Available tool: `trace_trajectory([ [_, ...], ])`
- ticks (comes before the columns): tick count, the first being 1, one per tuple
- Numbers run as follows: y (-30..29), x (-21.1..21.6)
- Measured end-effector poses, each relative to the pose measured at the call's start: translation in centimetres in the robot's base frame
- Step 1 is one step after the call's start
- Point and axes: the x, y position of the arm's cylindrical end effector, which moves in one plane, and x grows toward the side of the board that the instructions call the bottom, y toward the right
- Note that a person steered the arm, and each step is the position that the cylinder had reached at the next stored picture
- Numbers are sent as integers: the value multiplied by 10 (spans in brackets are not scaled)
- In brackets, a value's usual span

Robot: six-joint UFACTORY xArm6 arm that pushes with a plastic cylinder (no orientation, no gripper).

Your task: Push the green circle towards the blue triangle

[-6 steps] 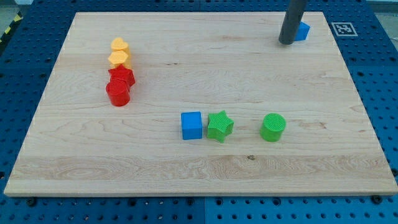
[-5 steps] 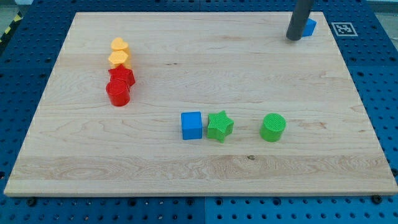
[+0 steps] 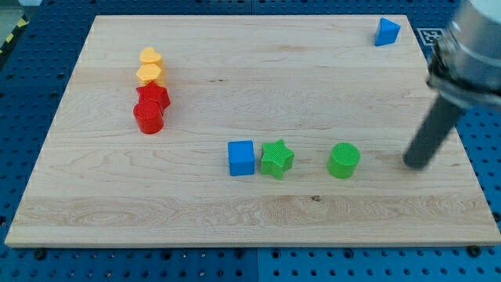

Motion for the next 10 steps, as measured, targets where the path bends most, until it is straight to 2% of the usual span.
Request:
trace_trajectory([
  [1, -17, 63],
  [2, -88, 63],
  [3, -130, 40],
  [6, -116, 7],
  [8, -87, 1],
  [10, -89, -5],
])
